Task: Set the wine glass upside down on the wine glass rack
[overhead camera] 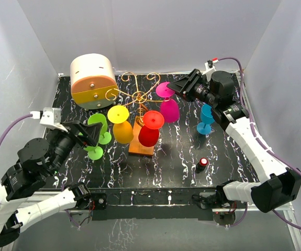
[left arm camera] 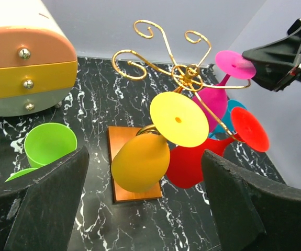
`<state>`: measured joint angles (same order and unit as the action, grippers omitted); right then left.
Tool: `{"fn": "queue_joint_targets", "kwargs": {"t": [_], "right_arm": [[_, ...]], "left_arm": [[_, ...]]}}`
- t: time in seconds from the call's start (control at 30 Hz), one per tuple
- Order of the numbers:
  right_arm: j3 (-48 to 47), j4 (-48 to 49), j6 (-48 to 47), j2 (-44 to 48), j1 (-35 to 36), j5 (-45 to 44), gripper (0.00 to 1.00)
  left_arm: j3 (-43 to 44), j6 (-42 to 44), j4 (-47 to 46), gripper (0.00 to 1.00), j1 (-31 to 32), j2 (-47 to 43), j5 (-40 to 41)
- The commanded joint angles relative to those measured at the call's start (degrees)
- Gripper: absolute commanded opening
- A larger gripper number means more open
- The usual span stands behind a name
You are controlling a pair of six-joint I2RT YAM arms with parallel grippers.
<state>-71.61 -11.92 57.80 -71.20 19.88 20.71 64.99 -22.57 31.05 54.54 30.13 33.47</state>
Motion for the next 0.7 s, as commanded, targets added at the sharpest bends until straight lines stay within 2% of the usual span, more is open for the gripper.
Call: {"fn": "queue_joint_targets", "kwargs": {"t": [0.0, 0.33, 0.47, 0.67], "right_arm": [[-3.87, 0.83, -2.54, -0.47, -0.11, -0.83, 0.37], [-3.56, -0.90, -4.93, 1.11, -0.10, -3.80, 0.62], [-3.55, -2.56, -9.45, 3.95, -0.48, -4.30, 0.76], [-5.65, -14.61, -22.19, 8.83, -0.89, -16.03, 0.78]], "left_arm": [[-0.50, 0.82, 1.82, 0.87, 0.13, 1.80, 2.12], [-2.05, 0.51, 2.71, 0.88, 0.17, 2.48, 3.31], [-1.66, 0.34, 4.65, 0.88, 0.19, 3.90, 3.44], [-2.67, -0.37, 6.11, 0.88, 0.15, 4.05, 3.35]]}}
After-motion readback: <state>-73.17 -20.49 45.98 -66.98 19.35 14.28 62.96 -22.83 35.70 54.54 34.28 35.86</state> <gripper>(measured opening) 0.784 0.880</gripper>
